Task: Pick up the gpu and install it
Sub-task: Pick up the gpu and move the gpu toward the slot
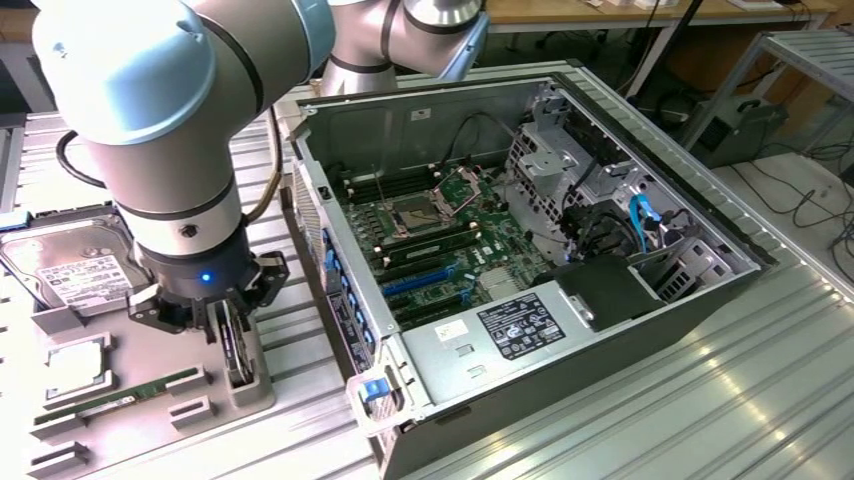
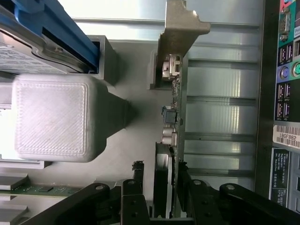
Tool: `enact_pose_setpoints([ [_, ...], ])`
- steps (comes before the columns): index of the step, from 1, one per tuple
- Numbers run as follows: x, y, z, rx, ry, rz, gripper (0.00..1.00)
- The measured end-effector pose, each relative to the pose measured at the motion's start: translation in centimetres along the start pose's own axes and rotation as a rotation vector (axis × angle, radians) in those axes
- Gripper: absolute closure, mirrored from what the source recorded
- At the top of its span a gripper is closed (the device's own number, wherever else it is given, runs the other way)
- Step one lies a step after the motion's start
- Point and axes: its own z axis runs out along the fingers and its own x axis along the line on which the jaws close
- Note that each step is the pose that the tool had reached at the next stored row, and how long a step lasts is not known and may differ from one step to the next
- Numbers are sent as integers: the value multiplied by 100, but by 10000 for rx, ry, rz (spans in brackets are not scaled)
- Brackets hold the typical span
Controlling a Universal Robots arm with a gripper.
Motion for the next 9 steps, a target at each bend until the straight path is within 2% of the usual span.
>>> enact_pose_setpoints([
  [5,0,0,1,2,1,1,62],
  [6,0,0,1,2,1,0,69],
  [9,-3,0,3,3,1,0,70],
])
